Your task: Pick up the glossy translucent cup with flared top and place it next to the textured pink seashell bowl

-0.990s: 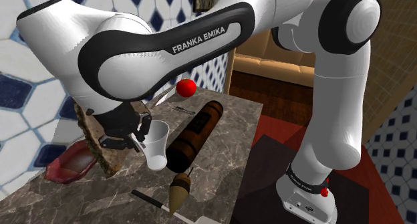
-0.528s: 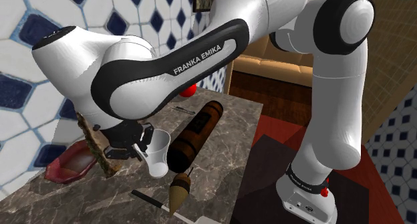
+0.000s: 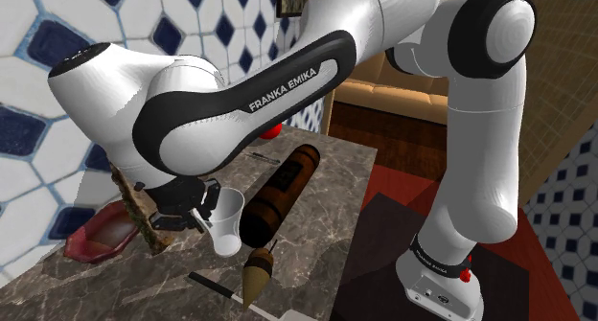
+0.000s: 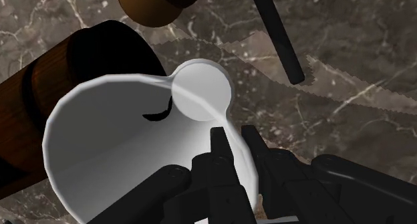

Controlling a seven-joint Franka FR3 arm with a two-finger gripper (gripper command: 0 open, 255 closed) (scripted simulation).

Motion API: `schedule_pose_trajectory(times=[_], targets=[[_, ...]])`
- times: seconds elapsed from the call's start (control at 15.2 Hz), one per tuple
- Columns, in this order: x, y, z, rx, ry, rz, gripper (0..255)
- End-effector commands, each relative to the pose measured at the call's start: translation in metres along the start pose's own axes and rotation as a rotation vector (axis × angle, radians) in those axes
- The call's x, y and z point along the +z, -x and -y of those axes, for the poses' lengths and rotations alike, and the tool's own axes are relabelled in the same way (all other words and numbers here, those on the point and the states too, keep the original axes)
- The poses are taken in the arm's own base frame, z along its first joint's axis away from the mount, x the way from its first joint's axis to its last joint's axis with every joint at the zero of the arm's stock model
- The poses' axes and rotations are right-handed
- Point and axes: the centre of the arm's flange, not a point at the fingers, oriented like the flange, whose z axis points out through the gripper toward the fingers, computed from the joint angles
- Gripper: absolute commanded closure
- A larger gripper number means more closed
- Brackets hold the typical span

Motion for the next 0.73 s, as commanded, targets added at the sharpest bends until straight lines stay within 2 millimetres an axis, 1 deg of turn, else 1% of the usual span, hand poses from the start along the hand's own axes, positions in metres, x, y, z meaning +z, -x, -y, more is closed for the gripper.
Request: schedule_pose_trajectory(times=[0.0,0.33,0.53,0.59,0.66], targets=[[0.000,0.000,0.000,0.000,0.000,0.000,0],[0.000,0.000,0.000,0.000,0.000,0.000,0],[-0.040,0.000,0.000,0.000,0.000,0.000,0],[-0.050,0.000,0.000,0.000,0.000,0.000,0],[-0.050,0.000,0.000,0.000,0.000,0.000,0]])
